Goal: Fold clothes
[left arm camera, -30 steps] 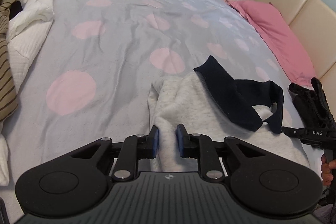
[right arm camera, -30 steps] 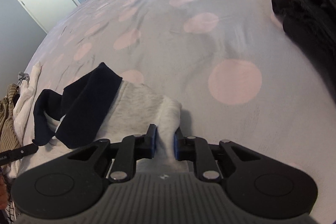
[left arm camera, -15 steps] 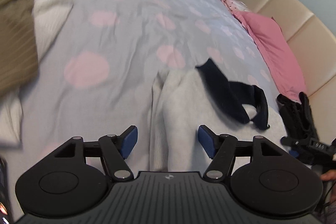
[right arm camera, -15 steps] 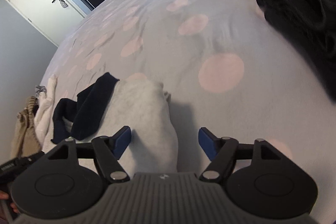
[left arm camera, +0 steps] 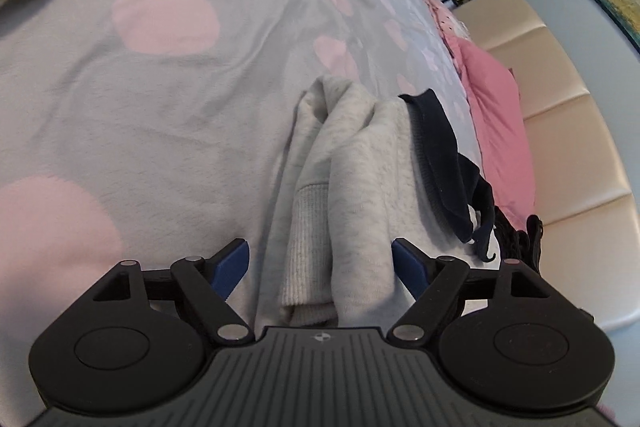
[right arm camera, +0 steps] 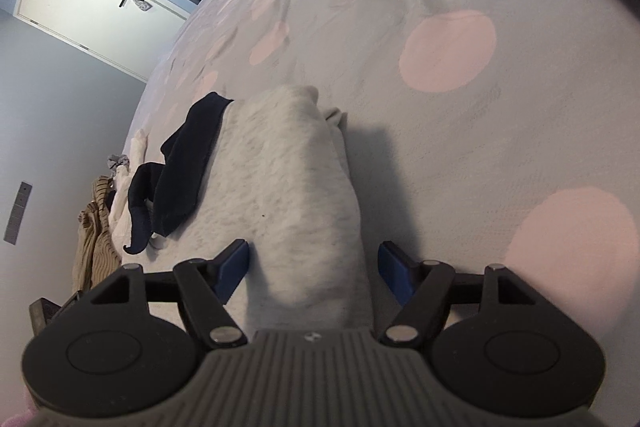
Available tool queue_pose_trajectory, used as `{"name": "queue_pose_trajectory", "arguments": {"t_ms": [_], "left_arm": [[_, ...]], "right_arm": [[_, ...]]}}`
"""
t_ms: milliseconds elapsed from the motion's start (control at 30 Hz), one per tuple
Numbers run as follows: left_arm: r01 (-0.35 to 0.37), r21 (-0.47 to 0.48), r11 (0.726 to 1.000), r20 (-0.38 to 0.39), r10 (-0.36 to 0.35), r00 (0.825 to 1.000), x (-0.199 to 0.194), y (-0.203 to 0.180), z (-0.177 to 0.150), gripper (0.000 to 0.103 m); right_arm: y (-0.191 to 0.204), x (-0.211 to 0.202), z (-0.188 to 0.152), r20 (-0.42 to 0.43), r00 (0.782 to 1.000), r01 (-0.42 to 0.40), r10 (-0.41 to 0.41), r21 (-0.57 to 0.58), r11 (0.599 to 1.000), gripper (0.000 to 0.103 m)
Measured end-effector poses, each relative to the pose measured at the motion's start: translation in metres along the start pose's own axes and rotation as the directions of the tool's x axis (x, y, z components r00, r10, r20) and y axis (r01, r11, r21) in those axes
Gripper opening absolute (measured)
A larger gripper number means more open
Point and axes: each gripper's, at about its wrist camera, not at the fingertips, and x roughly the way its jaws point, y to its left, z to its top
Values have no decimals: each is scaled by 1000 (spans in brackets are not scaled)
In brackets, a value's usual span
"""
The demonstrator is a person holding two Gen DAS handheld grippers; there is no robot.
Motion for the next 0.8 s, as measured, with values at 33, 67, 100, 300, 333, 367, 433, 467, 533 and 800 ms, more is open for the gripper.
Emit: {"name": "queue_pose_trajectory", "arguments": {"t_ms": [33,67,100,300,333,367,433,467,533,800], "left_arm": [[6,5,1000,-1,-6,1000,2,0,1,76],[11,9,1000,-2,-11,1000,4,0,2,74],[14,13,1000,-4,-14,1000,6,-1,3,72],[0,43,999,-5,0,1000,11,-12,7,61],[-4,49,999,-4,4,1000,11,-14,7,58],[-5,57,998,-2,6,1000,10,-16,7,54],[-3,82,997,8,2,1000,6,-19,5,49],[2,92,996,13,-3,1000,4,-21,4,45],[24,105,994,27,-27,999,-1,-22,3,41],[48,176,983,73,-62,995,-20,-52,-2,36]], "right_arm": [[-1,3,1,-5,1000,-12,12,12,1000,71],[-1,6,2,-12,1000,-22,23,23,999,68],[0,9,3,-19,999,-28,28,30,999,67],[15,19,6,-30,999,-22,22,-4,1000,59],[17,19,6,-30,999,-23,22,-12,1000,57],[19,17,7,-28,999,-24,24,-19,1000,54],[22,12,6,-15,999,-30,29,-33,999,50],[24,9,6,-8,999,-37,36,-36,999,46],[25,2,7,5,998,-55,55,-36,998,43],[55,-23,13,51,987,-147,153,-119,982,36]]}}
